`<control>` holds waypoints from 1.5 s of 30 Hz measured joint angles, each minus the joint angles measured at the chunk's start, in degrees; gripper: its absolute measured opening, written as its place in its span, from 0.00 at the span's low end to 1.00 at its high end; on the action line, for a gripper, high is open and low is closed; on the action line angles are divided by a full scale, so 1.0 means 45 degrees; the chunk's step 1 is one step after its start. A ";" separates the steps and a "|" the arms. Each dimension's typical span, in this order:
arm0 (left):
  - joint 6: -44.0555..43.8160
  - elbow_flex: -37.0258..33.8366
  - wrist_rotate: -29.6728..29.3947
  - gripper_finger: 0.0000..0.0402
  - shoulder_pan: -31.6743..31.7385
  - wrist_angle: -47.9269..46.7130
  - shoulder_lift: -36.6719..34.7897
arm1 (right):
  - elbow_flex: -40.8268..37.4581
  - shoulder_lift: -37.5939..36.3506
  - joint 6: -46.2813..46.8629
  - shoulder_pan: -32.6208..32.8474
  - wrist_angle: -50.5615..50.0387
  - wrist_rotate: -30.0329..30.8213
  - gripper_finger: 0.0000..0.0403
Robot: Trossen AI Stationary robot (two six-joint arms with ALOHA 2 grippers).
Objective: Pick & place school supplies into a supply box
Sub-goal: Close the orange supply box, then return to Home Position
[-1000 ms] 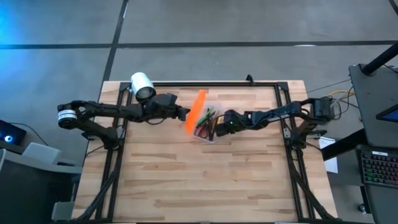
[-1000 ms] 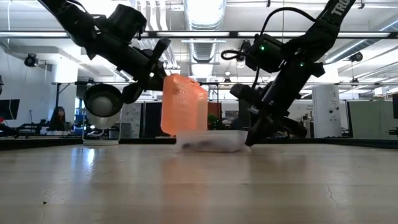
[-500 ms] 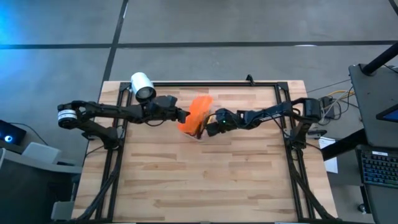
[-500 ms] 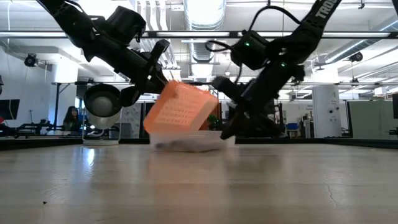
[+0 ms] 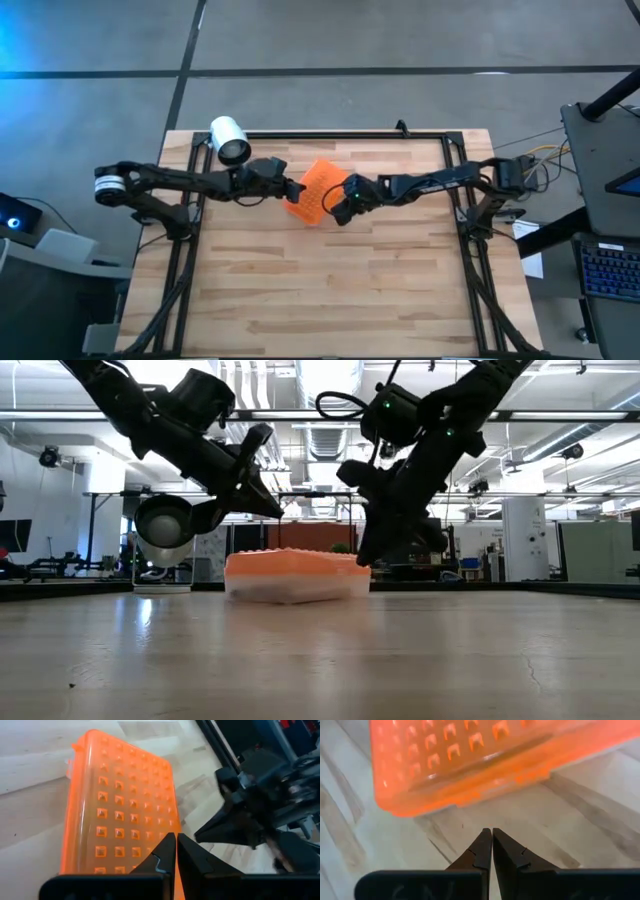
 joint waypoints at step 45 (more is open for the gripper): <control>0.1575 0.1601 -0.0319 0.00 -0.1077 -0.3477 -0.2778 | -0.0452 -0.3322 -0.4179 -0.0077 0.1131 0.0966 0.02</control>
